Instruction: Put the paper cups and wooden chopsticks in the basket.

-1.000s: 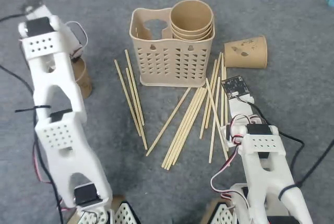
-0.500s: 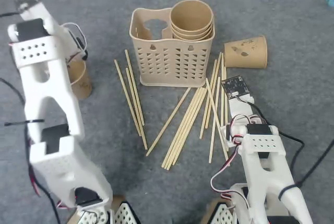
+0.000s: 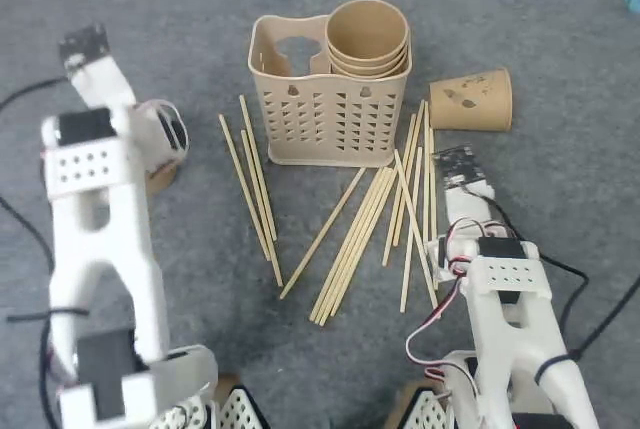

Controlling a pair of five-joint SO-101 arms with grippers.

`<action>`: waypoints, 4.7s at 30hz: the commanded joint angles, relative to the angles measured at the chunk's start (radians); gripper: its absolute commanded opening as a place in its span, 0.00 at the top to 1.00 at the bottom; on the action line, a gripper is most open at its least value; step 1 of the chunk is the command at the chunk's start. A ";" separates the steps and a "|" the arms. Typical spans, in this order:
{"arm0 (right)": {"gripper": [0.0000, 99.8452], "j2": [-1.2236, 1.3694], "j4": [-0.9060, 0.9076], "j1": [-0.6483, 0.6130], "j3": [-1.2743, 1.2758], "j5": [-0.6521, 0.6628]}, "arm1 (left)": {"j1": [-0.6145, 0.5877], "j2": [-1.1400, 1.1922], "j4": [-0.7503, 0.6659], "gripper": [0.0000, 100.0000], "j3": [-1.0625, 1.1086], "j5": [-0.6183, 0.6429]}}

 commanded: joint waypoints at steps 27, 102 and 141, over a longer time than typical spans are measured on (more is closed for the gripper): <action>0.80 0.819 0.564 0.165 -1.530 -0.061 | -0.120 -0.437 -0.597 0.84 0.751 -0.196; 0.81 1.389 1.013 0.119 -2.395 -0.141 | -0.080 -0.437 -0.758 0.84 0.811 -0.196; 0.74 0.549 0.740 -0.051 -1.298 -0.305 | -0.086 -0.439 -0.758 0.84 0.811 -0.196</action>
